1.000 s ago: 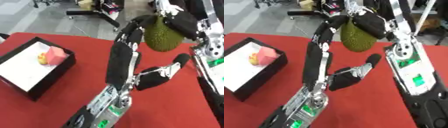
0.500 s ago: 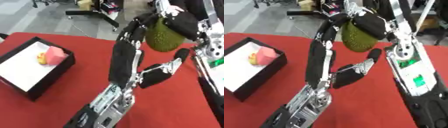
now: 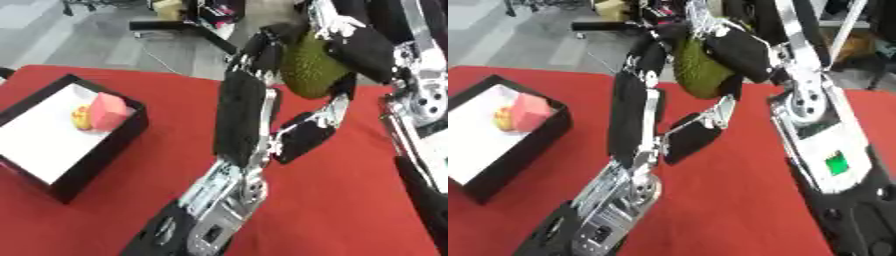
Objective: Pick up the objects with one hand, pass them to the other hand, and then place them into the box on the other side of the table.
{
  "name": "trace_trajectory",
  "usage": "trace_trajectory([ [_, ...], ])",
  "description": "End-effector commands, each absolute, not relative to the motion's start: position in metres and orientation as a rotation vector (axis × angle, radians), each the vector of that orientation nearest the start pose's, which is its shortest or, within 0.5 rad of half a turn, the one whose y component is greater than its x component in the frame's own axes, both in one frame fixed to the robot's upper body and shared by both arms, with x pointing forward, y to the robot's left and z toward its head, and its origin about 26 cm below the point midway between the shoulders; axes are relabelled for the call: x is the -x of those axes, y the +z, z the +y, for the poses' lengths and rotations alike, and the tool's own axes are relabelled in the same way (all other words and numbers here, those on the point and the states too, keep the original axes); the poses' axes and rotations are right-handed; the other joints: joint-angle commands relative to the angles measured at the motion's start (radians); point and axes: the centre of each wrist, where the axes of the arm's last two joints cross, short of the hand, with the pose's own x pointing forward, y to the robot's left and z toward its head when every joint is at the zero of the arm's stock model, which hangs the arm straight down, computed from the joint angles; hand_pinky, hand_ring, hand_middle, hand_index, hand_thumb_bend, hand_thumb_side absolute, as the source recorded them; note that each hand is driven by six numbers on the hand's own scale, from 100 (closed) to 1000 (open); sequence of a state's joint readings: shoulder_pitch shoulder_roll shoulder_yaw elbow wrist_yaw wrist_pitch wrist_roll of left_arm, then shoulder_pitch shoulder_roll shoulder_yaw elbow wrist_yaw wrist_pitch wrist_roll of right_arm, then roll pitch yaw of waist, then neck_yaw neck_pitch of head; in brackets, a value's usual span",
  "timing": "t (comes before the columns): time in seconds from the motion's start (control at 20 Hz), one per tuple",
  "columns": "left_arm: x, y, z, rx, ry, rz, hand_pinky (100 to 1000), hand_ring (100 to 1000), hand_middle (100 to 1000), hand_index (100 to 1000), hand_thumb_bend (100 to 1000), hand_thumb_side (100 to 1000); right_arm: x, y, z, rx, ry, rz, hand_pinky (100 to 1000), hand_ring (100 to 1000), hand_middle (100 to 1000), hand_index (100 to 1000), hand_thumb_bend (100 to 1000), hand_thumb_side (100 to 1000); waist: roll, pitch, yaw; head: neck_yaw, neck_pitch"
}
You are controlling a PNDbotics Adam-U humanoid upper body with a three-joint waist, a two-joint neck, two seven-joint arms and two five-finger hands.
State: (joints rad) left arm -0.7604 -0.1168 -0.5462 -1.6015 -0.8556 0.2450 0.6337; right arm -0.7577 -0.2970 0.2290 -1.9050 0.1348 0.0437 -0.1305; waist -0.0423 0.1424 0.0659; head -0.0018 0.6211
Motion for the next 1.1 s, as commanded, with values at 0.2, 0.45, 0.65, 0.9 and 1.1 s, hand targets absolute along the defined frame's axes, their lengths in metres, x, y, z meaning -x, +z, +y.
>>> trace_trajectory([
  [0.2,-0.3064,0.2240,-0.0170,0.920,0.345,3.436,533,469,483,572,100,388,-0.3173,0.3035,-0.1530,-0.123,-0.762,3.514,768,166,100,100,100,281,0.002,-0.012,-0.005,-0.002,-0.014],
  [0.45,-0.3062,0.2259,-0.0163,0.864,0.272,3.446,357,306,310,393,100,480,-0.3171,0.3039,-0.1534,-0.073,-0.776,3.499,790,204,157,187,100,533,0.002,-0.012,-0.004,-0.001,-0.015],
  [0.65,-0.3065,0.2255,-0.0161,0.820,0.226,3.452,327,278,278,361,100,491,-0.3175,0.3045,-0.1545,-0.057,-0.783,3.482,799,219,204,239,100,717,0.002,-0.012,-0.003,-0.001,-0.015],
  [0.9,-0.3078,0.2243,-0.0151,0.805,0.187,3.457,324,274,266,349,100,487,-0.3181,0.3063,-0.1570,-0.068,-0.793,3.470,802,224,211,260,100,795,0.001,-0.013,0.000,-0.001,-0.015],
  [1.1,-0.3088,0.2219,-0.0127,0.808,0.180,3.459,326,274,262,345,100,483,-0.3185,0.3091,-0.1605,-0.098,-0.781,3.463,804,232,221,275,105,829,0.002,-0.016,0.002,-0.003,-0.015],
])
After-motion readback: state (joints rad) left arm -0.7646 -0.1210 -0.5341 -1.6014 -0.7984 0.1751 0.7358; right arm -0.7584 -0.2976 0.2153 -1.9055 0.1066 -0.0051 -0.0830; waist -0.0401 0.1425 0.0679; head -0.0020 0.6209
